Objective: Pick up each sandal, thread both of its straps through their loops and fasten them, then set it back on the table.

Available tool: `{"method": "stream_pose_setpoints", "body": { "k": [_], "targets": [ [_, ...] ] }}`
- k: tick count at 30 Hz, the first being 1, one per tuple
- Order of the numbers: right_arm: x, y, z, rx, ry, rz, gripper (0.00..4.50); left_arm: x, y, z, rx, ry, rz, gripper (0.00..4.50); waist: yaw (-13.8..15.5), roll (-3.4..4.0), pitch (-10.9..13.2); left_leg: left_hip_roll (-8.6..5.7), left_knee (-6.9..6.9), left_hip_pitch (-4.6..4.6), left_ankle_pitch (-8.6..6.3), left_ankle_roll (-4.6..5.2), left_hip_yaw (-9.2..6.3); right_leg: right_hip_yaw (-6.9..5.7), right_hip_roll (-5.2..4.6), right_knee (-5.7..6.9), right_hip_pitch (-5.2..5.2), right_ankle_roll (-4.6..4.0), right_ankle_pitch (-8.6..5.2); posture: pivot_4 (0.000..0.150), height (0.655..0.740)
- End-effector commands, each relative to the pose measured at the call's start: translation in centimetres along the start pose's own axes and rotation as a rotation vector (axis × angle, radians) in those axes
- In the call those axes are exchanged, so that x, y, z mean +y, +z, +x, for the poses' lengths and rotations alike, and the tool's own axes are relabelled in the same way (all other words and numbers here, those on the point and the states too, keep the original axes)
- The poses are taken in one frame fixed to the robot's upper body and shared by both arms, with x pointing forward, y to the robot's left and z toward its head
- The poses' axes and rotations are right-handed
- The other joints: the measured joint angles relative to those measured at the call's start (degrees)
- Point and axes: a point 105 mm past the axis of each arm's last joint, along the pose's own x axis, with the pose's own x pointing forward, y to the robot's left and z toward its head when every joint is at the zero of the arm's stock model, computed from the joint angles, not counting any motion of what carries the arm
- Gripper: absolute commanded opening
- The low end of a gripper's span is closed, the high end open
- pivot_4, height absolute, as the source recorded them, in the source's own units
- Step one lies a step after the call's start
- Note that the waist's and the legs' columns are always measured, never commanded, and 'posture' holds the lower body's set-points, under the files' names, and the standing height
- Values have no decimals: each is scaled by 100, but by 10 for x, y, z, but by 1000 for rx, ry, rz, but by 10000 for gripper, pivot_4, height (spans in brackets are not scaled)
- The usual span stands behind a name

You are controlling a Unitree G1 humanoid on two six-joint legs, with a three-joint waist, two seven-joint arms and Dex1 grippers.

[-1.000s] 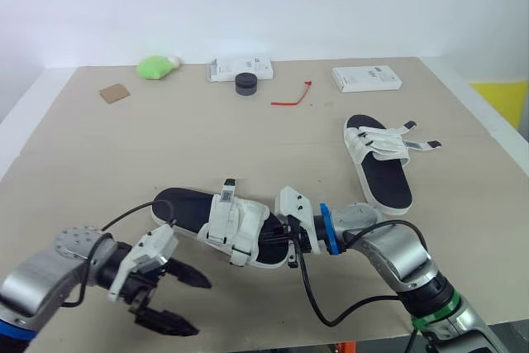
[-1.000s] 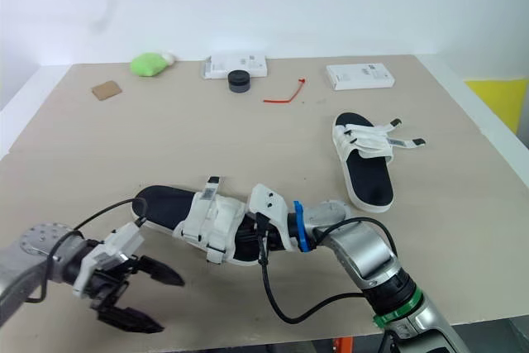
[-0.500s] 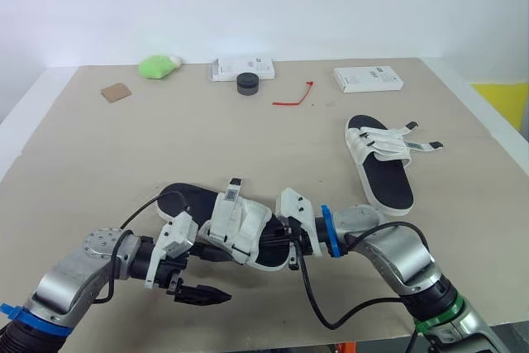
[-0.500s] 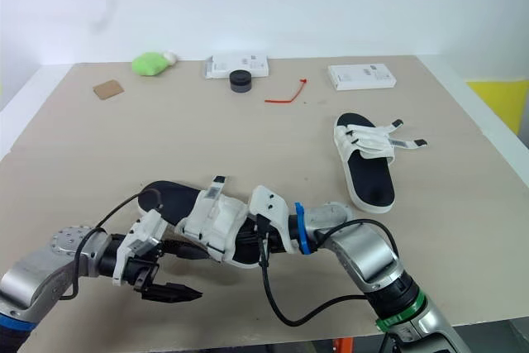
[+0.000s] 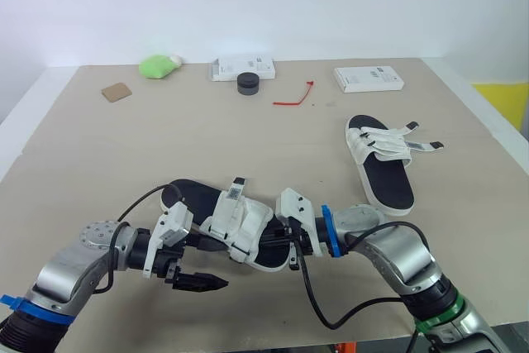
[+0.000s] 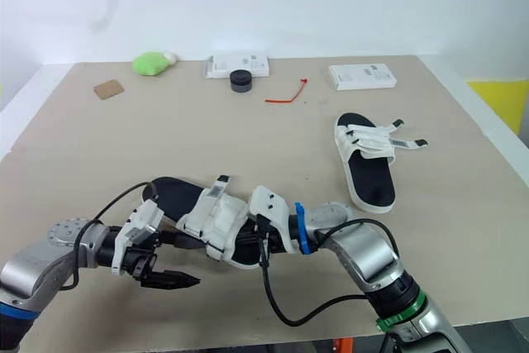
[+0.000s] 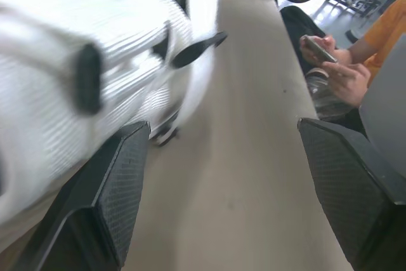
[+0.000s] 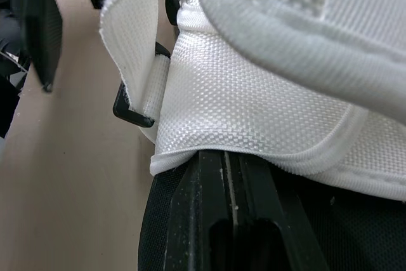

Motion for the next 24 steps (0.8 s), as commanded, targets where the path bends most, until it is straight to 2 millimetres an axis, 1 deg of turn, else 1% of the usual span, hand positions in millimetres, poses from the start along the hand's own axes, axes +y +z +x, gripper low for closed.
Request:
{"method": "stream_pose_setpoints", "body": {
  "k": [1,3,7,8,9,13,16,19,24],
  "targets": [
    [7,-14,5,45,31,51,0,-11,1,10,-5,-54,32,38335,0,0,0,0,0,0,0,0,0,0,0,0,0,0,0,1500,7400],
    [7,-14,5,45,32,51,0,-14,1,14,-20,-71,6,38335,0,0,0,0,0,0,0,0,0,0,0,0,0,0,0,1500,7400],
    [6,-14,5,44,33,48,0,-10,-2,17,-28,-66,-3,38335,0,0,0,0,0,0,0,0,0,0,1,0,0,0,0,1500,7400],
    [6,-14,6,43,33,47,0,-8,-6,17,-24,-60,-12,36023,0,0,0,0,0,0,0,0,0,0,1,0,0,0,0,1500,7400],
    [6,-14,6,43,33,47,0,-6,-9,17,-20,-56,-17,33134,0,0,0,0,0,0,0,0,0,0,1,0,0,0,0,1500,7400],
    [6,-14,6,41,33,48,0,-1,-16,15,-22,-33,-48,15525,0,0,0,1,0,0,0,0,-1,-1,2,0,0,0,0,1500,7400],
    [6,-14,5,41,32,47,0,1,-20,14,-22,-26,-55,581,0,0,0,0,0,0,0,0,0,0,2,0,0,0,0,1500,7400],
    [7,-14,5,41,33,46,0,2,-23,11,-22,-20,-67,581,0,0,0,1,0,0,0,0,0,-1,2,0,0,0,0,1500,7400],
    [6,-14,5,43,34,44,0,0,-24,7,-18,-28,-86,581,0,0,0,1,0,0,0,0,0,0,1,0,0,-1,0,1500,7400]
  ]
}}
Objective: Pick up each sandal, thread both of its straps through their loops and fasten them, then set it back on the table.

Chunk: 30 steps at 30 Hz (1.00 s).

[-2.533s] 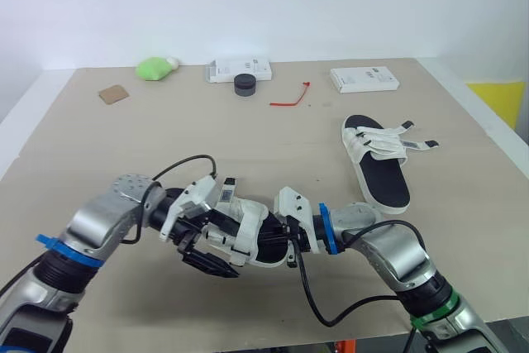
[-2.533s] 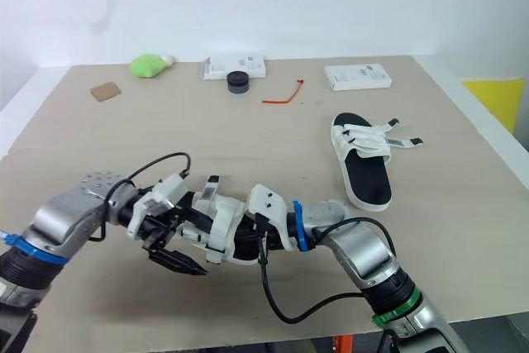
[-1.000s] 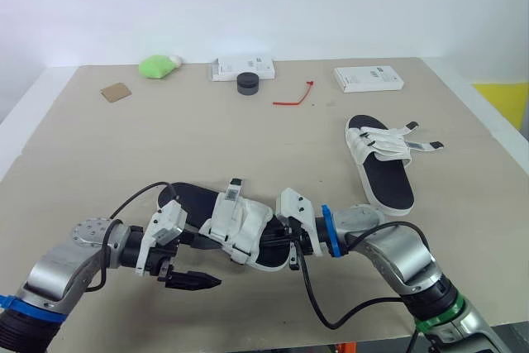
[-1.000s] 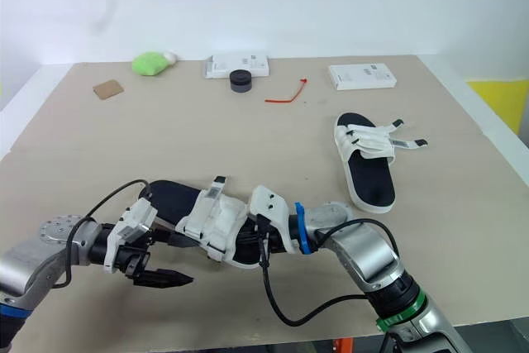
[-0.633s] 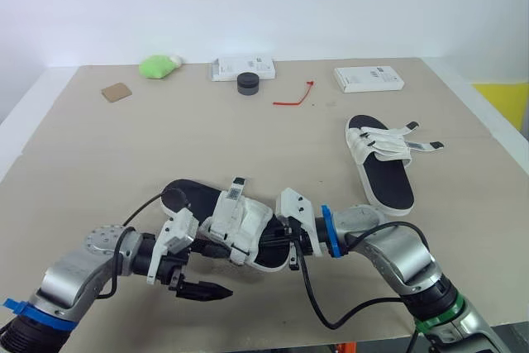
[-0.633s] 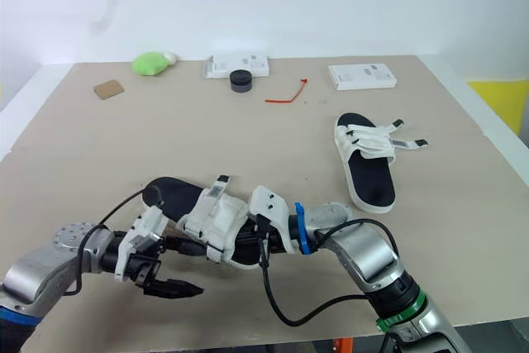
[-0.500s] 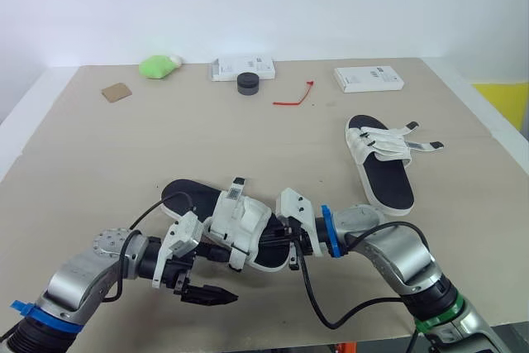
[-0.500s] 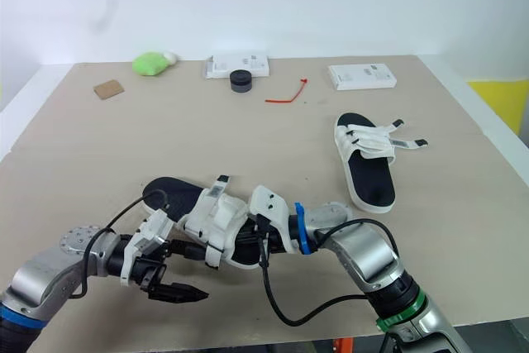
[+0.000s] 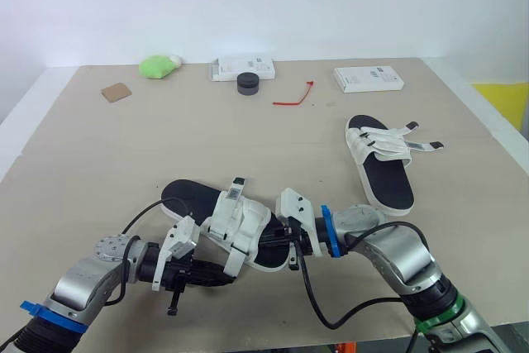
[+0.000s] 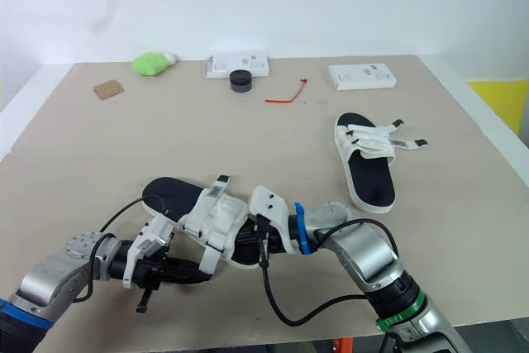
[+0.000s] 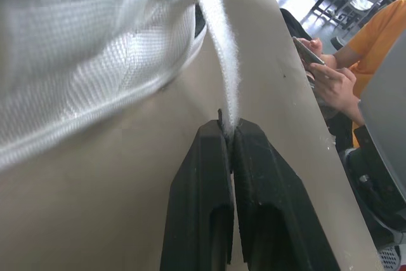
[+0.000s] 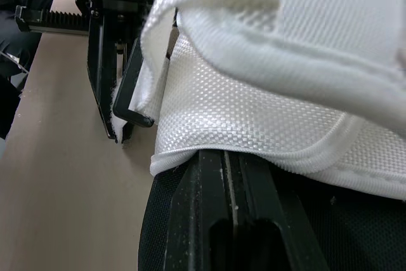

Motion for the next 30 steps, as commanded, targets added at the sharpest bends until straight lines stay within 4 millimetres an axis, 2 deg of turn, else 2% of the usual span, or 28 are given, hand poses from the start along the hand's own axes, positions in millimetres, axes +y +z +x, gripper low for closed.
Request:
{"method": "stream_pose_setpoints", "body": {
  "k": [1,9,12,17,22,26,30],
  "targets": [
    [6,-14,5,44,33,43,0,-6,5,-6,0,-25,0,581,0,0,0,0,0,0,0,0,0,0,0,0,0,0,0,1500,7400],
    [3,-15,4,50,31,42,0,-31,46,-27,39,-174,-110,581,-3,-3,4,2,0,0,0,0,-2,-2,2,1,-1,0,0,1500,7400],
    [2,-15,4,51,30,37,0,-46,78,-36,30,-266,-175,581,-4,-5,9,3,0,-1,0,0,-4,-6,3,1,-1,0,0,1500,7400],
    [0,-15,5,50,31,31,0,-51,105,-35,-9,-319,-256,581,-33,-4,12,0,0,-2,0,0,-1,-2,2,1,-2,5,-3,1500,7400],
    [-1,-15,5,50,25,30,0,-26,110,-15,-17,-214,-326,581,-28,-11,16,0,6,-5,0,1,-12,-10,4,2,0,2,-2,1500,7400],
    [-1,-15,4,49,19,29,0,27,103,16,-26,4,-508,581,33,-10,15,-5,22,-1,0,1,-17,-11,2,2,13,9,5,1500,7400],
    [-1,-15,4,49,12,27,0,45,108,21,-66,46,-640,581,25,-16,18,-4,39,-7,1,1,-23,-10,9,5,10,15,24,1500,7400]
  ]
}}
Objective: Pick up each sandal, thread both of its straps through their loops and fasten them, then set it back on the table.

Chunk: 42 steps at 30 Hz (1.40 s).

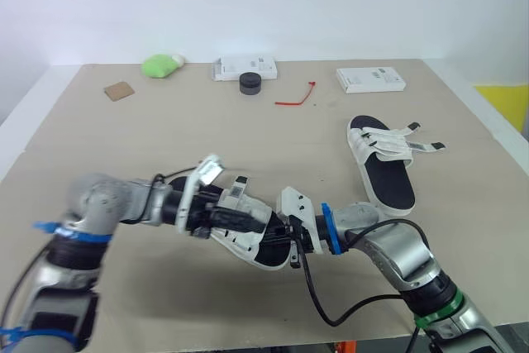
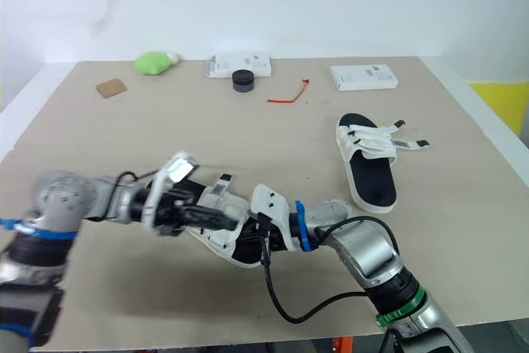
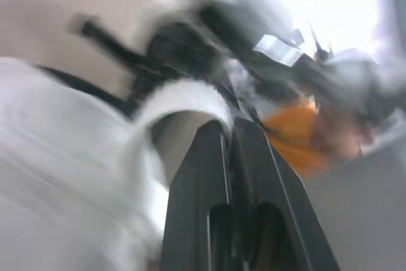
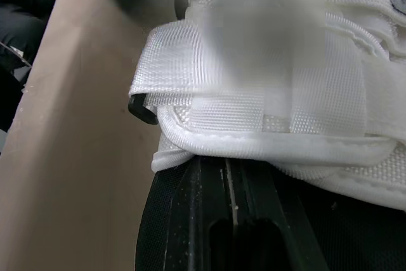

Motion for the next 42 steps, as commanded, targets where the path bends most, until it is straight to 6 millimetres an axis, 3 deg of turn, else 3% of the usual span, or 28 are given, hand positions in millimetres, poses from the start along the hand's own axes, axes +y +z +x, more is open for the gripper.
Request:
{"method": "stream_pose_setpoints", "body": {
  "k": [1,9,19,22,26,29,32,39,42],
  "targets": [
    [3,-15,5,48,6,42,0,18,16,-11,-69,110,-103,581,9,5,-3,-1,0,1,2,-1,0,1,0,1,0,1,2,1500,7400],
    [4,-15,5,43,-6,48,0,42,29,-12,-186,155,-278,581,26,7,-5,-18,0,2,46,-69,-6,0,-18,1,8,33,33,1500,7400],
    [4,-15,5,42,-10,44,0,46,7,-1,-89,206,-287,581,24,7,-8,-21,-3,3,69,-81,-5,6,-20,-4,8,41,54,1500,7400],
    [4,-15,5,40,-12,46,0,43,7,1,-80,205,-268,9280,24,7,-8,-21,-4,3,69,-81,-6,6,-20,-5,7,40,54,1500,7400],
    [3,-15,5,38,-13,49,0,43,12,2,-94,201,-275,28369,24,7,-13,-22,-4,3,69,-81,-5,6,-21,-6,7,40,54,1500,7400],
    [3,-15,5,36,-13,49,0,48,16,-1,-104,228,-291,39633,24,5,-20,-23,-4,4,69,-81,-6,4,-21,-6,8,40,54,1500,7400],
    [3,-14,5,35,-12,47,0,46,29,-5,-143,214,-300,39633,23,4,-29,-24,-4,7,69,-81,-6,4,-21,-6,10,41,55,1500,7400],
    [2,-14,6,33,-8,43,0,14,68,-15,-244,69,-230,39633,22,-3,-26,-25,-4,-4,72,-81,-6,5,-20,-6,-3,44,57,1500,7400],
    [1,-14,7,32,-5,40,0,11,79,-20,-281,78,-215,39633,13,-12,-16,-24,-8,-17,72,-81,-7,5,-20,-8,-16,43,56,1500,7400]
  ]
}}
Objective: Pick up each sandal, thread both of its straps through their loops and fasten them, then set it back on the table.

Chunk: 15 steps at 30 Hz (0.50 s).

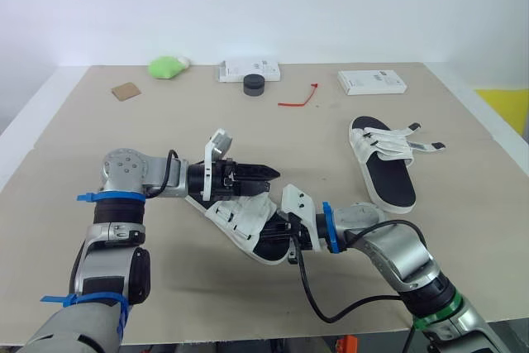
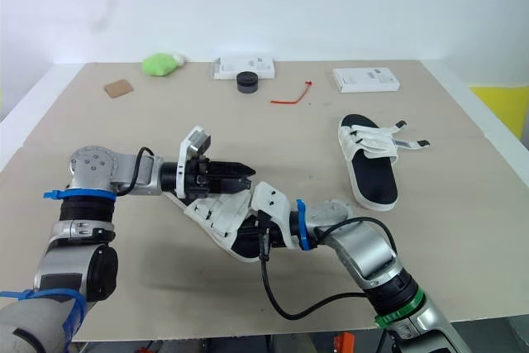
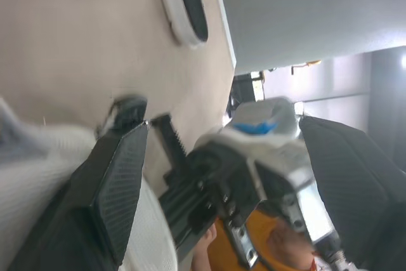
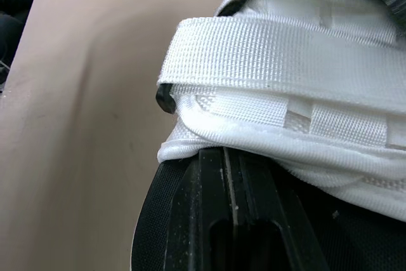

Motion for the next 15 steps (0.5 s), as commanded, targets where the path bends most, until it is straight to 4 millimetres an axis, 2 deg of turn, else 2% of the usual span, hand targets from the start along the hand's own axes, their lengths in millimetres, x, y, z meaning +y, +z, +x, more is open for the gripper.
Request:
{"method": "stream_pose_setpoints", "body": {
  "k": [1,4,6,9,12,15],
  "targets": [
    [7,-13,6,37,46,46,0,-14,17,-8,-61,-9,46,39633,-10,-3,2,0,-3,-4,0,0,0,1,0,-3,-4,0,0,1500,7400],
    [6,-13,8,36,52,42,0,-21,28,-20,-117,5,103,39633,-16,-5,4,0,-16,-6,-3,-4,1,1,-1,-11,-6,-2,-5,1500,7400],
    [6,-13,8,37,56,40,0,-29,31,-30,-139,18,201,39633,-31,-12,9,2,-32,-6,-3,-5,1,2,0,-12,-15,-7,-10,1500,7400],
    [6,-13,8,37,60,38,0,-41,17,-48,-79,27,425,39633,-97,-10,11,6,-57,-12,12,-33,1,3,4,-11,-37,-10,-11,1500,7400],
    [5,-13,8,37,63,36,0,-24,-2,-69,58,95,656,39633,-126,0,17,10,-87,-12,30,-99,3,7,1,-10,-49,-23,-15,1500,7400],
    [4,-14,7,38,64,35,0,-6,-4,-86,124,133,820,39633,-117,7,25,7,-88,-12,30,-101,2,0,-2,-12,-47,-24,-17,1500,7400]
  ]
}}
